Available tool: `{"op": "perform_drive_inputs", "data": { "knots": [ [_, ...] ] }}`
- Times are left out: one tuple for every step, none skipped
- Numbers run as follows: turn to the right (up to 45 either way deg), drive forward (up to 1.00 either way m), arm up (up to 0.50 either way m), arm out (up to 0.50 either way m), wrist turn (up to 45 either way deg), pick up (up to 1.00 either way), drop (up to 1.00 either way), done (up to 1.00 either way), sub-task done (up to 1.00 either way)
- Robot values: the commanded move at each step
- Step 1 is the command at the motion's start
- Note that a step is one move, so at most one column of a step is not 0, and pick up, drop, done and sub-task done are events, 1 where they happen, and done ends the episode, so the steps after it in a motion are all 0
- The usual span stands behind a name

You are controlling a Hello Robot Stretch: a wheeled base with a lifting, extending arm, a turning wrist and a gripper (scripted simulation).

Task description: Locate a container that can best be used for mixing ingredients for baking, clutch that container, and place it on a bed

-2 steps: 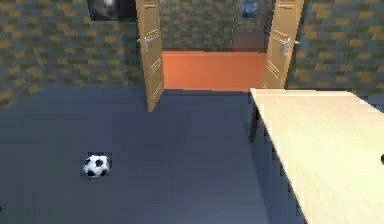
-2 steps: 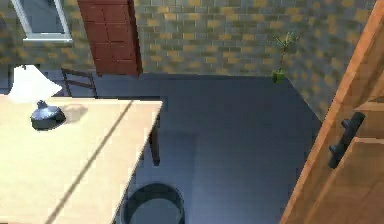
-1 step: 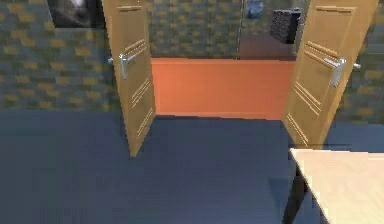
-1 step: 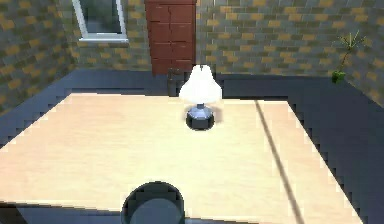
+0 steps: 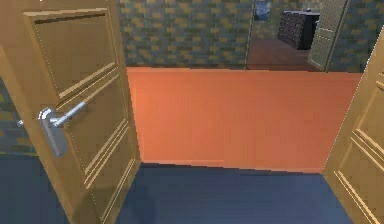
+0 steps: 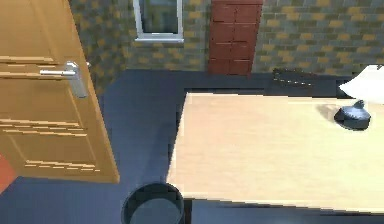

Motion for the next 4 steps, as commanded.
{"op": "perform_drive_inputs", "data": {
  "knots": [
    [3.0,0.00,0.00,0.00,0.0,0.00,0.00,0.00,0.00],
    [0.0,0.20,0.00,0.00,0.0,0.00,0.00,0.00,0.00],
    [15.0,0.00,0.00,0.00,0.0,0.00,0.00,0.00,0.00],
    [0.0,1.00,0.00,0.00,0.0,0.00,0.00,0.00,0.00]
  ]
}}
